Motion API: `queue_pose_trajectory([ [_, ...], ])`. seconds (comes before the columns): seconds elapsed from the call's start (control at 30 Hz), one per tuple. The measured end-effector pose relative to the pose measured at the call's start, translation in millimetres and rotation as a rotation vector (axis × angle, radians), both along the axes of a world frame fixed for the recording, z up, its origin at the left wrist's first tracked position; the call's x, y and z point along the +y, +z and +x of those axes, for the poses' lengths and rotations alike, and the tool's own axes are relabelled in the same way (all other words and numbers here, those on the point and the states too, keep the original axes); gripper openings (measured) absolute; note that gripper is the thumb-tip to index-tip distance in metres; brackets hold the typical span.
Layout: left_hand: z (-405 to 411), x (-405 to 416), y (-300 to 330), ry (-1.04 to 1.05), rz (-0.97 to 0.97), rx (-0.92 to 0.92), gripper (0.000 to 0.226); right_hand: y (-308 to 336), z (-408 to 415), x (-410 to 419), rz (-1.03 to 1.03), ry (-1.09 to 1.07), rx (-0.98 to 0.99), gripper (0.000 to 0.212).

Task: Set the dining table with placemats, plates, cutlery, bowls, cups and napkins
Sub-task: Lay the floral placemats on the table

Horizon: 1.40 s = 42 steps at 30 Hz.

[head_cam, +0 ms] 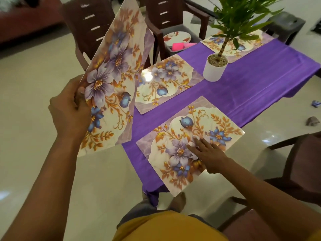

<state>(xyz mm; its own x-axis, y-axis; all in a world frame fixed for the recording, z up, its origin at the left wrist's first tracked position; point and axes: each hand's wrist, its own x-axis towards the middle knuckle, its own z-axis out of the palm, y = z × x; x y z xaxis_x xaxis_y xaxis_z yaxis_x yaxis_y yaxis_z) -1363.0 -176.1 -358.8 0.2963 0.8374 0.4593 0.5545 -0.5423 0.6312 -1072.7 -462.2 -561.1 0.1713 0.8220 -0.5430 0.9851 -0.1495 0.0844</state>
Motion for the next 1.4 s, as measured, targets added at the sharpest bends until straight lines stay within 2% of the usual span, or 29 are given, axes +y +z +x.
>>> queue_pose_trajectory([
  [0.17, 4, -1, 0, 0.027, 0.031, -0.02, 0.039, 9, -4, 7, 0.048, 0.013, 0.01, 0.107],
  [0.33, 10, -2, 3, 0.053, 0.043, -0.025, 0.038, 12, -13, 22, 0.057, 0.054, 0.04, 0.121],
  [1.0, 15, -4, 6, 0.082, 0.045, -0.03, 0.038, 2, -35, 43, 0.114, 0.146, 0.131, 0.118],
  [1.4, 14, -4, 10, 0.106, 0.064, -0.009, 0.042, 9, -43, 53, 0.127, 0.167, 0.146, 0.104],
])
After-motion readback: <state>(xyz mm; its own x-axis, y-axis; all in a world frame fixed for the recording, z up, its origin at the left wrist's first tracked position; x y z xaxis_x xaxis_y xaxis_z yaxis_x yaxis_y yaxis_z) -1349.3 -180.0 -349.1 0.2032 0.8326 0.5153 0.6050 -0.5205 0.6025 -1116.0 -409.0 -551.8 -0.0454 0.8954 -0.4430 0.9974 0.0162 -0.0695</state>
